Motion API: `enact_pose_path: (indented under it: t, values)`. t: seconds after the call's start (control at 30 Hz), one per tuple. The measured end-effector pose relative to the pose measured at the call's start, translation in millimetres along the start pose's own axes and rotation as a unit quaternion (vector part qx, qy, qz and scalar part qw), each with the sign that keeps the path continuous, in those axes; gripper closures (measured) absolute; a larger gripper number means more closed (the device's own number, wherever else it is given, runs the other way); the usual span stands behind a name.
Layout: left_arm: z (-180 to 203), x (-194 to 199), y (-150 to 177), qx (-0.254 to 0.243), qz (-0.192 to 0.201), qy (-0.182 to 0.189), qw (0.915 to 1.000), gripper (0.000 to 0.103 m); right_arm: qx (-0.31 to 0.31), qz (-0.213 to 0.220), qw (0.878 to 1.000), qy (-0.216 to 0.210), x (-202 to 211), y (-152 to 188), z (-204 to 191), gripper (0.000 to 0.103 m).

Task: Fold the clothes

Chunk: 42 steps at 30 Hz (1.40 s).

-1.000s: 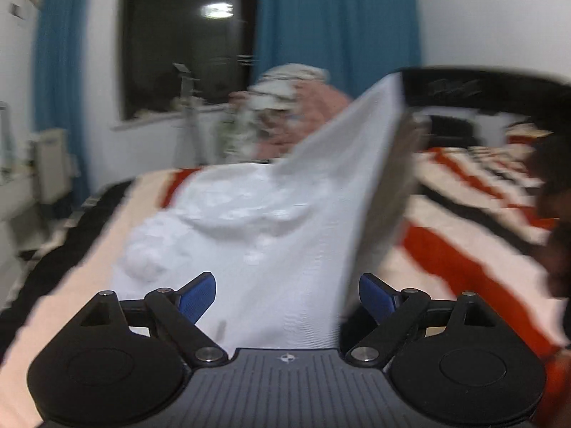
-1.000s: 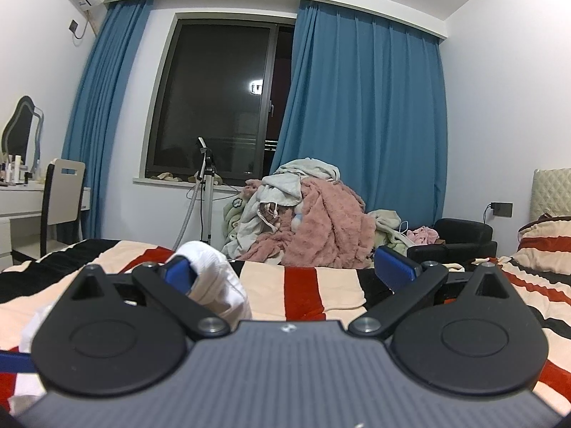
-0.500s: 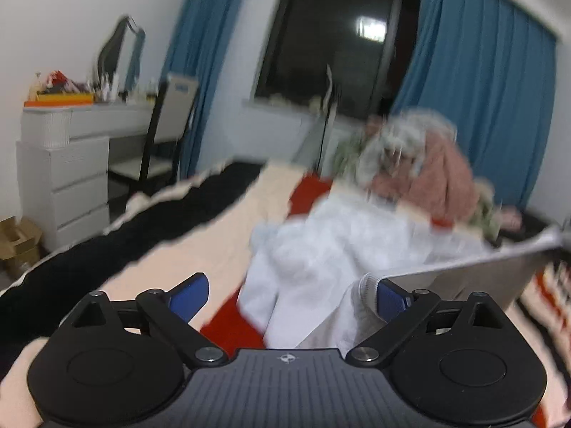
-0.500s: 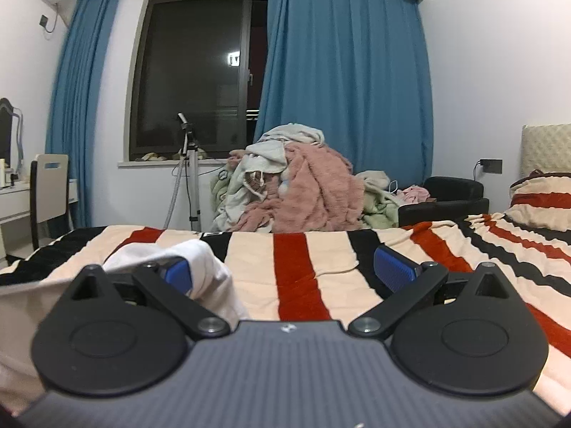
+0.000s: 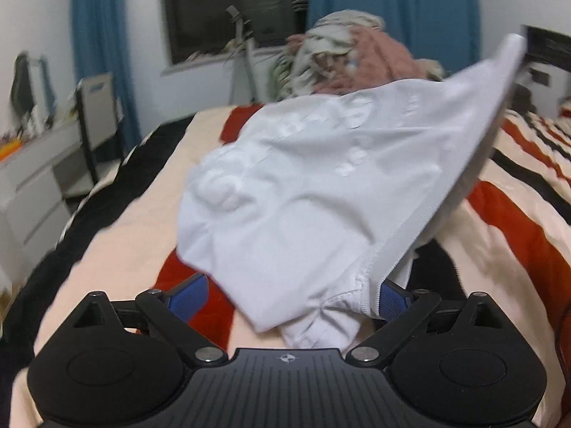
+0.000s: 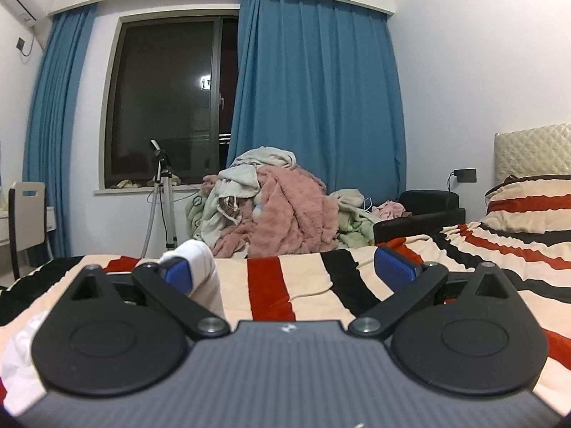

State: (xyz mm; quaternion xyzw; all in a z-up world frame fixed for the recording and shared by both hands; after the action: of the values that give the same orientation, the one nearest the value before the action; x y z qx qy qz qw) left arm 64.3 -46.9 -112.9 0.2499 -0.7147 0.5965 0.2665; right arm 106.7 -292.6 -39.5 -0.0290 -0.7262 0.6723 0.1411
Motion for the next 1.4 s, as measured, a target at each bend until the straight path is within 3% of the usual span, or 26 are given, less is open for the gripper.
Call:
enact_pose_path:
  t: [0.1, 0.37, 0.53, 0.7, 0.83, 0.97, 1.07, 1.17, 1.27, 1.4]
  values:
    - [7, 0, 0, -0.02, 0.02, 0.0, 0.9996, 0.007, -0.003, 0.003, 1.0, 0.0, 1, -1, 1, 0.0]
    - [5, -5, -6, -0.002, 0.043, 0.029, 0.9987, 0.007, -0.005, 0.028, 1.0, -0.006, 12, -4, 1, 0.0]
    - [15, -18, 1, -0.036, 0.015, -0.001, 0.9993, 0.006, -0.005, 0.038, 0.999, -0.002, 15, -5, 3, 0.0]
    - [-8, -25, 5, 0.013, -0.016, -0.028, 0.9994, 0.002, 0.001, 0.027, 1.0, 0.016, 11, -1, 7, 0.0]
    - [-37, -10, 1, 0.083, 0.002, -0.03, 0.9961, 0.001, 0.012, 0.011, 0.999, 0.035, 6, 5, 10, 0.0]
    - [-73, 27, 0, 0.19, 0.072, -0.019, 0.9789, 0.001, 0.024, -0.014, 0.998, 0.055, 12, 13, 11, 0.0]
    - [-88, 61, -1, 0.233, 0.12, -0.02, 0.9647, 0.001, 0.031, -0.049, 0.997, 0.056, 22, 25, 8, 0.0]
    - [-100, 94, -5, 0.266, 0.166, -0.023, 0.9493, 0.001, 0.03, -0.049, 0.997, 0.049, 42, 25, 0, 0.0]
    - [-112, 130, -24, 0.276, 0.198, -0.027, 0.9403, 0.002, 0.022, -0.027, 0.999, 0.038, 63, 0, -5, 0.0]
    - [-131, 195, -58, 0.289, 0.259, -0.02, 0.9214, 0.002, 0.008, 0.032, 0.999, 0.012, 97, -67, -9, 0.0]
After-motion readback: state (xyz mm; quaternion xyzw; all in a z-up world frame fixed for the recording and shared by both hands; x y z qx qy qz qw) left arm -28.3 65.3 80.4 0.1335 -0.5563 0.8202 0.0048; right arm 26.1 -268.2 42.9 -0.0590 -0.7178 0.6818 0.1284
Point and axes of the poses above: each gripper's, at about its wrist camera, not at the fingertips, and x roughly against the way its jaws point, z to its right, y to its underside, the point moved 3 cm from there along -x, roughly the way its jaws point, and after that the axes turned 9 degrees about -z, right-handed, at the moved point
